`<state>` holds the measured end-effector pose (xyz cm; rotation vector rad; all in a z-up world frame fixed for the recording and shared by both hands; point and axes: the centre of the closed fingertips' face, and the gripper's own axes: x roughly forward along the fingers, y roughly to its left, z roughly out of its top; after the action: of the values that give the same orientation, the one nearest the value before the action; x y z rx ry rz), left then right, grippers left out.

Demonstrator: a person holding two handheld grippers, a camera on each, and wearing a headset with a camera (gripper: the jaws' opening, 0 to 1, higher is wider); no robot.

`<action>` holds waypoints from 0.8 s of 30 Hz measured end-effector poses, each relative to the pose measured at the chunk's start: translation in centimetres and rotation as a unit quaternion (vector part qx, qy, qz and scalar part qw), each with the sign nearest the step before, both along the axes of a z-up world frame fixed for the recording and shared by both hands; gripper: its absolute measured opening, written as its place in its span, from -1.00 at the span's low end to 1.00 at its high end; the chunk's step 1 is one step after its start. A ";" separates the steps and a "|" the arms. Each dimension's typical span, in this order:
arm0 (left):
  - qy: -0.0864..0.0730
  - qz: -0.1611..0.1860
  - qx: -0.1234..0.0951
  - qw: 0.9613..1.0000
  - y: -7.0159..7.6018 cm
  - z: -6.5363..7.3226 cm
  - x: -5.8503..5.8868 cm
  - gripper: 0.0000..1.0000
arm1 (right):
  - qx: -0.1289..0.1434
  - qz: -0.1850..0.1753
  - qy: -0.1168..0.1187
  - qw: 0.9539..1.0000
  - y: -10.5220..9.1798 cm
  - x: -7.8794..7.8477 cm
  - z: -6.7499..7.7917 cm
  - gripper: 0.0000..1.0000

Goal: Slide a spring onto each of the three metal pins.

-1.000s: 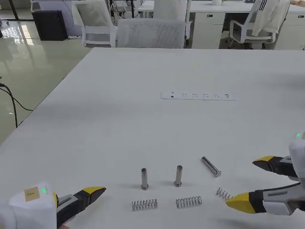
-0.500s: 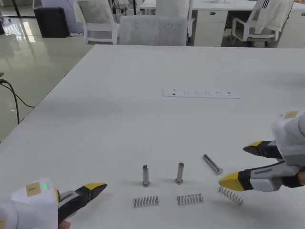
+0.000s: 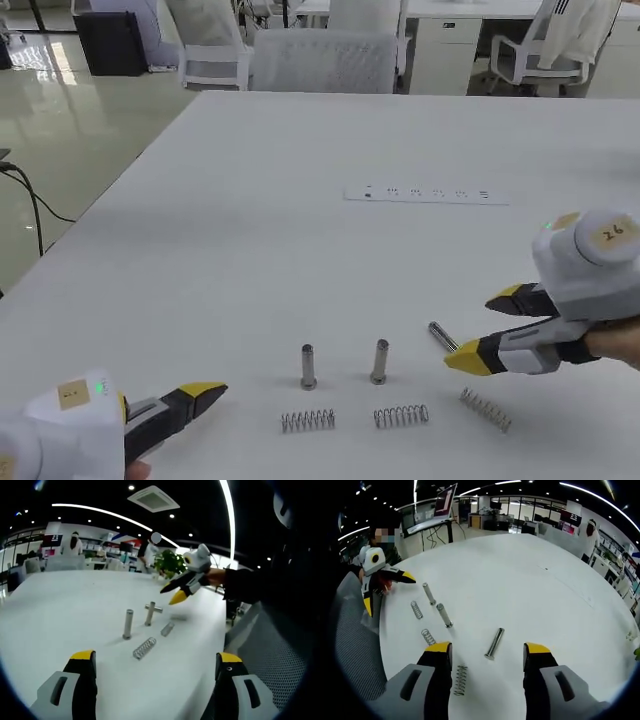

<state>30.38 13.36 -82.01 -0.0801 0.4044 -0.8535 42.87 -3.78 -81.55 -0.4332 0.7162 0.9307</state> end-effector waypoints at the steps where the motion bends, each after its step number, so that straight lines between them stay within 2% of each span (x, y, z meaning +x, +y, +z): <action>1: 0.000 0.000 0.000 1.000 0.0 0.0 0.0 0.93 | -0.002 0.000 0.001 1.000 0.1 0.1 -0.1 0.10; 10: 0.001 0.003 0.000 1.000 0.1 0.0 0.1 0.91 | -0.022 0.003 0.006 1.000 1.1 0.9 -0.7 -0.05; 18: 0.001 0.003 0.001 1.000 0.1 -0.1 0.1 0.91 | -0.029 0.000 0.013 1.000 1.7 1.9 -1.0 -0.19; 24: 0.002 0.005 -0.001 1.000 0.2 -0.1 0.1 0.90 | -0.042 -0.006 0.010 0.999 2.2 2.6 -1.4 -0.33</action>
<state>30.50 13.51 -82.08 -0.0848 0.4062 -0.8446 45.44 -1.61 -82.91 -0.4940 0.7763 0.8970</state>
